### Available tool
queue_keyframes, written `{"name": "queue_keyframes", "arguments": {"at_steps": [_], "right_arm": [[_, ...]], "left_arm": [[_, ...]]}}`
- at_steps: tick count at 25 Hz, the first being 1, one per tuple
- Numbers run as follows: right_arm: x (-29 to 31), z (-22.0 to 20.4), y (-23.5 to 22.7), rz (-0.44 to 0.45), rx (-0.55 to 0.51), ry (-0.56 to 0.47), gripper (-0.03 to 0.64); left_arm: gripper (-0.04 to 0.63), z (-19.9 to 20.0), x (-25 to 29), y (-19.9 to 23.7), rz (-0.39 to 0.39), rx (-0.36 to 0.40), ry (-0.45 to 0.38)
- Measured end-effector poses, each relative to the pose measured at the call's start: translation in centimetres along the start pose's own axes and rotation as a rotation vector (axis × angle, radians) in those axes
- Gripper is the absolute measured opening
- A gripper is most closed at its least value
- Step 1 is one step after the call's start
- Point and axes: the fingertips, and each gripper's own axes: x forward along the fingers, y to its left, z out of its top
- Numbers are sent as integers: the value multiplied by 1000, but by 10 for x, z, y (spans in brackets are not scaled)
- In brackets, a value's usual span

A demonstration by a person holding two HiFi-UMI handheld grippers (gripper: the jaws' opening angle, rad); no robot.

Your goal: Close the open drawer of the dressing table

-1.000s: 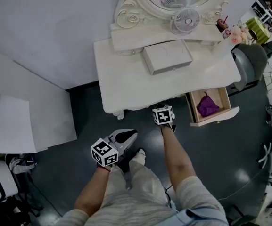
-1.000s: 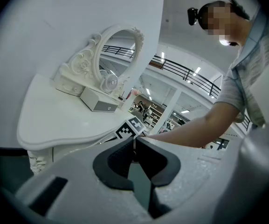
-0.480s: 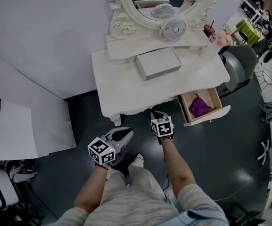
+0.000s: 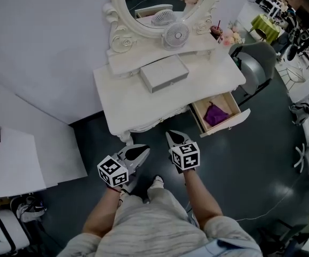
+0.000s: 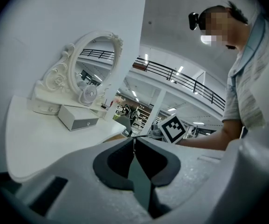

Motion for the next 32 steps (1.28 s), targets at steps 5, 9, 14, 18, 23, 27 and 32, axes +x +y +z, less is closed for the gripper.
{"name": "queue_keyframes", "arguments": {"at_steps": [5,9,14,18,23,27,32], "right_arm": [[-50,19,-1,-16,37,-88,9],[-88,23,-9,-42,55,-134,9],[-130,15,-28,-85,76,-163,9],[-161,5,-46,-120,92,-177,9],[-199,-8,-79,-188,106,-192,9],[-222,-20,-110,-256,138,-197,9],[-237,-28,-144,-323,161,-194,9]], "left_arm": [[28,7,9,-26,-61,34,18],[28,12,16,-44,-98,53,30],[28,12,32,-64,-137,66,39],[28,10,53,-82,-177,86,54],[28,11,86,-105,-245,107,65],[28,8,115,-121,-304,117,98],[28,7,150,-133,-367,129,133]]}}
